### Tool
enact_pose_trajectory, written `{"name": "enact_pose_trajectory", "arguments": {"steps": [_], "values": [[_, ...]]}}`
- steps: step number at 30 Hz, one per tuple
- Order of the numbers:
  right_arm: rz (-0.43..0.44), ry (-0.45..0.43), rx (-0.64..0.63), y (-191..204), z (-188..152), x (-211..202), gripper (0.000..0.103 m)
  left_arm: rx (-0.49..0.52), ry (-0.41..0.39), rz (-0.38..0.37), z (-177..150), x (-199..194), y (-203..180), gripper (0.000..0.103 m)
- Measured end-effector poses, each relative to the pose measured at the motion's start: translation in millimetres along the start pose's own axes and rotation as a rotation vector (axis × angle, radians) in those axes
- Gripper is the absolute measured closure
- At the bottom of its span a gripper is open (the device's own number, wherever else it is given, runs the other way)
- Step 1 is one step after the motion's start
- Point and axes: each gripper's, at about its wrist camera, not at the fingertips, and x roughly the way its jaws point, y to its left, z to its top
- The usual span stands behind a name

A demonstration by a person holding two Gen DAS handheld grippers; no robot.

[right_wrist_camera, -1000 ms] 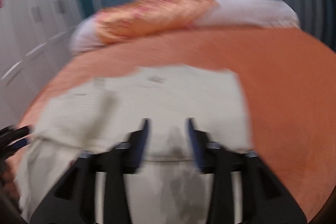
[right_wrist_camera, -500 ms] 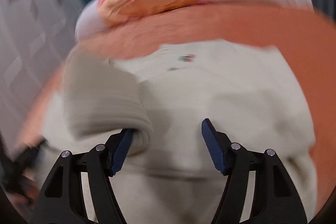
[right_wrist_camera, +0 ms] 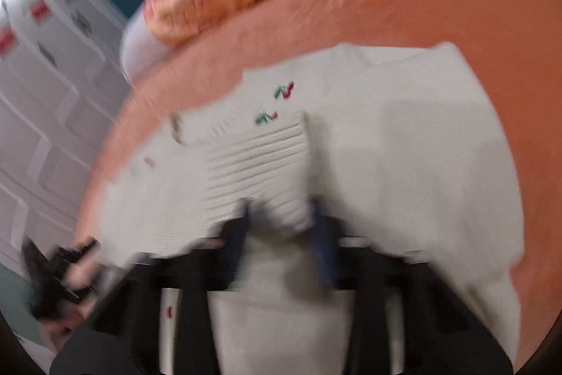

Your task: Fold small clothes

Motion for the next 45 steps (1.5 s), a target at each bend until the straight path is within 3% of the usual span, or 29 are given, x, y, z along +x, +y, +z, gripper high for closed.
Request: {"name": "enact_pose_trajectory", "arguments": {"steps": [2,5,7,9,10,11,15,16,17,18,19,20,22,23,25,29,32,35,38,40,41,45], "values": [[0.011,-0.062,-0.044,14.2,8.8,-17.2,0.091,0.015,0.005,0.014,4.5,0.6,-5.1,0.097],[0.175,-0.293,-0.073,25.2,15.4,-85.8,0.094,0.089,-0.097,0.001,3.4,-22.8,-20.6,0.097],[0.171,-0.339,-0.049,12.6,9.0,-94.0,0.094,0.157,-0.133,0.023,-3.4,-26.3,-27.8,0.096],[0.044,-0.187,-0.019,-13.6,-0.4,-48.0,0.094,0.201,-0.091,0.074,-13.5,-8.6,-25.9,0.096],[-0.022,-0.063,0.021,-30.5,-10.3,-16.1,0.095,0.206,-0.067,0.099,-18.3,0.5,-22.8,0.096],[-0.002,-0.069,0.042,-36.3,-15.1,-14.5,0.095,0.206,-0.052,0.115,-23.5,7.5,-18.6,0.096],[0.081,-0.216,0.03,-23.8,-19.3,-60.4,0.095,0.269,-0.117,0.131,-38.6,6.9,-15.2,0.091],[0.049,-0.203,0.014,-25.3,-21.8,-54.4,0.094,0.273,-0.125,0.134,-40.1,7.3,-15.2,0.09],[-0.009,-0.128,0.005,-30.9,-26.2,-33.4,0.093,0.273,-0.129,0.134,-39.9,7.2,-14.2,0.088],[-0.008,-0.086,0.011,-38.9,-30.6,-18.3,0.095,0.27,-0.136,0.121,-41.4,8.3,-11.9,0.087],[0.033,-0.11,0.047,-44.3,-29.8,-24.4,0.093,0.267,-0.142,0.111,-42.4,8.4,-9.4,0.087],[0.022,-0.108,0.062,-43.5,-23.6,-30.8,0.092,0.258,-0.148,0.096,-42.4,7.4,-5.9,0.087],[-0.148,-0.166,0.076,-32.7,-19.5,-52.8,0.087,0.243,-0.149,0.079,-42.7,6.5,-2.3,0.087],[-0.165,-0.201,0.061,-26.6,-19.7,-62.1,0.087,0.239,-0.152,0.076,-40.9,7.3,-3.0,0.087],[-0.086,-0.238,0.002,1.2,-19.0,-74.0,0.087,0.243,-0.157,0.079,-41.8,8.4,-3.8,0.087],[0.123,-0.105,-0.265,110.3,-12.2,-32.5,0.087,0.25,-0.163,0.085,-42.3,9.1,-5.8,0.087],[0.173,-0.007,-0.415,184.1,-16.6,17.4,0.087,0.248,-0.165,0.083,-43.4,9.1,-5.2,0.086],[0.228,0.101,-0.429,229.8,-23.9,62.3,0.087,0.239,-0.167,0.068,-43.5,9.7,-3.0,0.086],[0.186,0.173,-0.431,244.7,-26.1,99.0,0.088,0.231,-0.169,0.051,-43.5,10.1,-0.1,0.086],[0.176,0.187,-0.439,232.5,-29.3,109.7,0.097,0.223,-0.169,0.036,-43.2,10.9,2.0,0.086],[0.198,0.173,-0.441,222.9,-30.6,104.0,0.103,0.219,-0.17,0.029,-43.2,11.2,2.9,0.086],[0.14,0.074,-0.364,146.6,-18.3,62.9,0.103,0.22,-0.173,0.024,-43.6,11.2,3.6,0.086]]}}
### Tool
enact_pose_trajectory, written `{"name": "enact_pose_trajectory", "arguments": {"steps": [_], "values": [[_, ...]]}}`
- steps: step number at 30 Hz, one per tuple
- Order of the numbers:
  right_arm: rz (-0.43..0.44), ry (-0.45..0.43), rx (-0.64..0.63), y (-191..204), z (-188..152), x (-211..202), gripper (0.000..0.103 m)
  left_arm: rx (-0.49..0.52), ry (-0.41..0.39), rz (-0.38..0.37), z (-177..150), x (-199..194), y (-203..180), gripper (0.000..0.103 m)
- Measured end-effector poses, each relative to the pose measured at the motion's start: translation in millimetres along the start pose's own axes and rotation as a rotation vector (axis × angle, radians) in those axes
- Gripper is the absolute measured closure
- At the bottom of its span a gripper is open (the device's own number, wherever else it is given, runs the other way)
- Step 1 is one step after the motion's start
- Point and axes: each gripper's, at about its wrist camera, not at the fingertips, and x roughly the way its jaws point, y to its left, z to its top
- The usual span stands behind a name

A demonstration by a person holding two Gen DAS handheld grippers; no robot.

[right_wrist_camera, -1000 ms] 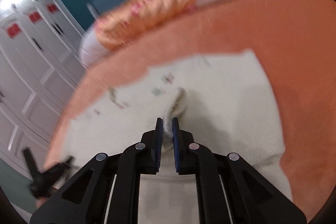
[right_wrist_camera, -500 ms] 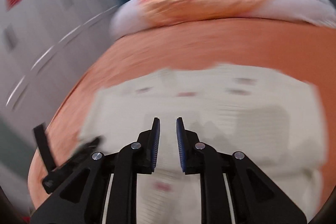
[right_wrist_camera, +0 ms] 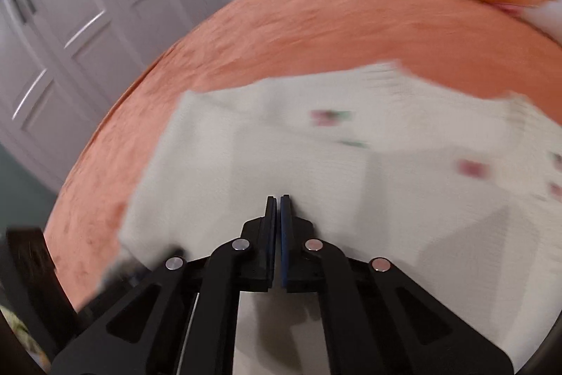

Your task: Fold small clothes

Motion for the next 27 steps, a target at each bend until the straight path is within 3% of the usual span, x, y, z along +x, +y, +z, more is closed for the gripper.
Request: {"name": "enact_pose_trajectory", "arguments": {"steps": [3,5,8,9,10,12,15,17,18,19,20,22,24,26,27], "values": [[-0.048,-0.053,0.118,-68.8,-19.5,-44.4,0.103,0.003,0.0,0.002,0.1,-0.1,0.5,0.086],[-0.18,-0.071,0.191,-114.3,-39.4,-79.3,0.103,0.007,0.001,0.009,-0.1,0.3,0.1,0.086],[-0.237,-0.099,0.252,-134.9,-56.7,-116.1,0.1,0.014,0.004,0.021,-0.4,0.8,-2.0,0.086],[-0.26,-0.104,0.245,-133.0,-59.3,-124.1,0.087,0.015,0.006,0.024,0.1,0.7,-2.5,0.086],[-0.261,-0.105,0.243,-130.8,-60.1,-126.8,0.063,0.015,0.01,0.027,1.2,0.9,-3.7,0.086],[-0.225,-0.11,0.255,-126.8,-58.8,-126.5,0.044,0.016,0.027,0.043,4.7,0.5,-7.2,0.086],[-0.159,-0.073,0.321,-140.2,-53.9,-110.3,0.045,0.016,0.062,0.08,12.8,0.0,-13.1,0.085],[-0.194,-0.052,0.337,-140.9,-45.2,-101.5,0.07,0.012,0.082,0.122,17.0,-0.7,-16.9,0.086],[-0.203,-0.069,0.326,-140.1,-41.2,-105.6,0.097,0.025,0.086,0.162,21.0,-2.1,-21.8,0.091],[-0.161,-0.107,0.328,-137.7,-36.2,-115.2,0.096,0.044,0.075,0.194,24.5,-4.5,-26.6,0.092],[-0.1,-0.207,0.332,-133.5,-30.2,-137.2,0.096,0.067,0.063,0.213,27.7,-6.3,-31.1,0.092],[-0.098,-0.295,0.29,-127.1,-28.1,-159.5,0.097,0.133,0.083,0.24,31.2,-0.4,-39.1,0.092],[-0.145,-0.25,0.277,-133.8,-35.1,-145.8,0.097,0.187,0.127,0.266,27.8,12.3,-40.5,0.092],[-0.224,-0.082,0.283,-150.0,-51.6,-100.7,0.097,0.236,0.12,0.29,22.5,16.9,-42.0,0.09],[-0.215,-0.105,0.283,-151.3,-58.9,-98.5,0.097,0.27,0.109,0.308,19.6,17.0,-44.7,0.09]]}}
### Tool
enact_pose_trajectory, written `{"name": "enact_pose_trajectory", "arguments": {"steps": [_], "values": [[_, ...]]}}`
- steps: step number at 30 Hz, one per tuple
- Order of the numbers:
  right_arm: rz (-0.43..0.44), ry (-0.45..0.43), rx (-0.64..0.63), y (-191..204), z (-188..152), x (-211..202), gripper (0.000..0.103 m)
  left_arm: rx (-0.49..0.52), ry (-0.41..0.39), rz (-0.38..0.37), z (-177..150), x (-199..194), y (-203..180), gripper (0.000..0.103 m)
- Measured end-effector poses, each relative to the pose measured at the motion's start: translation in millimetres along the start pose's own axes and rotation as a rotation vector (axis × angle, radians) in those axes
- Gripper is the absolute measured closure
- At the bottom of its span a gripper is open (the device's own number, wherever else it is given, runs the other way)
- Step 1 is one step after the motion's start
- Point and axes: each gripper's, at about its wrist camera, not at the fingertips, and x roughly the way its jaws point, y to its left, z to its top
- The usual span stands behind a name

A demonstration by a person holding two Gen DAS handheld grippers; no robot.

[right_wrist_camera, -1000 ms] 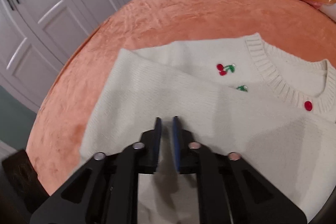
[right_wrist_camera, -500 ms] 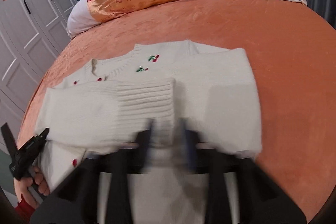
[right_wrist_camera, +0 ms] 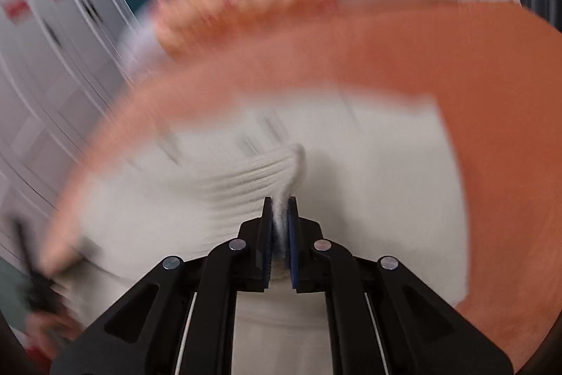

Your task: Fold small clothes

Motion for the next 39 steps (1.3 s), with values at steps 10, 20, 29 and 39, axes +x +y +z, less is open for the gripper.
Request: {"name": "enact_pose_trajectory", "arguments": {"steps": [10,20,29,39], "values": [[0.001,-0.041,0.018,4.6,-1.0,-16.2,0.094,0.099,-0.07,0.111,-13.0,-0.2,-16.7,0.087],[-0.02,-0.157,-0.157,76.5,-23.6,-41.6,0.092,0.17,-0.099,0.204,-17.8,3.1,-31.1,0.087],[-0.107,-0.147,-0.078,65.0,-29.0,-27.3,0.091,0.191,-0.11,0.234,-20.5,4.9,-35.5,0.087],[-0.047,-0.1,-0.018,42.5,-30.8,-9.0,0.095,0.188,-0.106,0.23,-18.4,5.4,-34.0,0.086]]}}
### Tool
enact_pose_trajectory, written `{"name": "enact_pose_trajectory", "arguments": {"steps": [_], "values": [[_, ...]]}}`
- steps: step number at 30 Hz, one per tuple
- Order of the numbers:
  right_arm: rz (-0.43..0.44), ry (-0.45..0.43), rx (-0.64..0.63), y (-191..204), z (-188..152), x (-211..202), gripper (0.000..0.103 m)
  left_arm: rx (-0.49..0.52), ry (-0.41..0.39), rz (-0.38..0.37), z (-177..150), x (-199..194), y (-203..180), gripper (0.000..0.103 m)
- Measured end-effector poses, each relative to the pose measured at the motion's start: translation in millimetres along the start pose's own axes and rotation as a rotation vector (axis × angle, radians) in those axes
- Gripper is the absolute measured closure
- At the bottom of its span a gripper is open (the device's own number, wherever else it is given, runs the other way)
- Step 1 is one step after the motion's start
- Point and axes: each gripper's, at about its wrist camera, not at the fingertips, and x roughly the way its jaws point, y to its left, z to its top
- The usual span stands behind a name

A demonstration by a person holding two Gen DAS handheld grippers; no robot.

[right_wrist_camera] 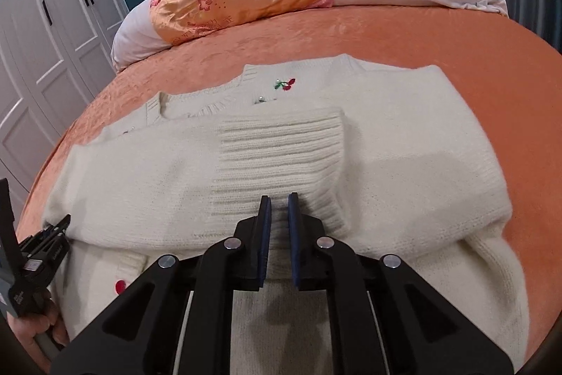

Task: Fold small clothes
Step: 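Release the folded side with the left tool and lift away, then grasp the ribbed hem with both tools and lift it toward the collar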

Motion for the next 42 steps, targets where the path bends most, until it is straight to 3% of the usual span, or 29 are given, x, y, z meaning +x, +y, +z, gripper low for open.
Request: {"name": "enact_pose_trajectory", "arguments": {"steps": [1,3,4,5,7,11,15,18,25,31,32,34,36,37,38,39,42], "values": [[0.008,0.012,0.017,-2.0,0.6,-4.7,0.095,-0.008,0.006,-0.008,1.0,-2.1,2.8,0.084],[-0.004,0.045,0.038,-3.9,-3.1,-29.0,0.089,-0.06,0.036,-0.039,-0.3,-13.9,19.6,0.063],[-0.027,0.062,0.039,-4.6,-8.4,-45.0,0.076,-0.09,0.045,-0.096,-5.1,-25.3,33.1,0.06],[-0.033,0.059,0.032,-9.7,-21.3,-73.5,0.069,-0.101,0.054,-0.115,-10.3,-32.1,39.0,0.047],[-0.022,0.041,0.013,-21.6,-48.6,-115.2,0.052,-0.103,0.045,-0.131,-40.7,-65.4,73.2,0.041],[-0.077,0.098,-0.033,-64.4,-124.8,-197.0,0.048,-0.113,0.013,-0.133,-104.5,-113.8,145.5,0.025],[-0.126,0.167,0.033,-96.8,-186.3,-250.5,0.046,-0.254,0.137,-0.183,-169.0,-134.2,211.9,0.023],[-0.088,0.185,0.173,-116.6,-212.6,-269.3,0.046,-0.349,0.174,-0.238,-201.8,-145.6,232.3,0.023],[0.043,0.138,0.334,-127.5,-215.9,-258.8,0.043,-0.344,0.178,-0.382,-195.9,-156.8,203.9,0.022],[0.095,0.111,0.362,-124.5,-211.1,-252.3,0.043,-0.34,0.164,-0.35,-197.5,-148.4,192.2,0.022],[0.117,0.115,0.36,-124.0,-209.4,-251.0,0.044,-0.345,0.165,-0.359,-196.1,-147.7,193.0,0.024],[0.157,0.133,0.36,-121.1,-207.1,-246.9,0.052,-0.339,0.177,-0.368,-191.7,-144.1,195.0,0.049],[0.164,0.168,0.35,-117.4,-204.8,-239.7,0.066,-0.34,0.207,-0.409,-184.5,-137.6,198.4,0.087],[0.149,0.178,0.341,-115.2,-202.8,-236.6,0.075,-0.372,0.233,-0.45,-180.3,-134.2,202.6,0.095],[0.125,0.188,0.333,-112.9,-201.1,-234.6,0.082,-0.407,0.248,-0.473,-176.9,-133.9,207.2,0.095],[0.121,0.194,0.332,-111.9,-199.7,-233.6,0.094,-0.433,0.247,-0.487,-174.0,-137.1,211.7,0.095],[0.094,0.172,0.301,-106.2,-197.3,-241.1,0.096,-0.43,0.216,-0.513,-166.2,-153.5,216.7,0.095]]}}
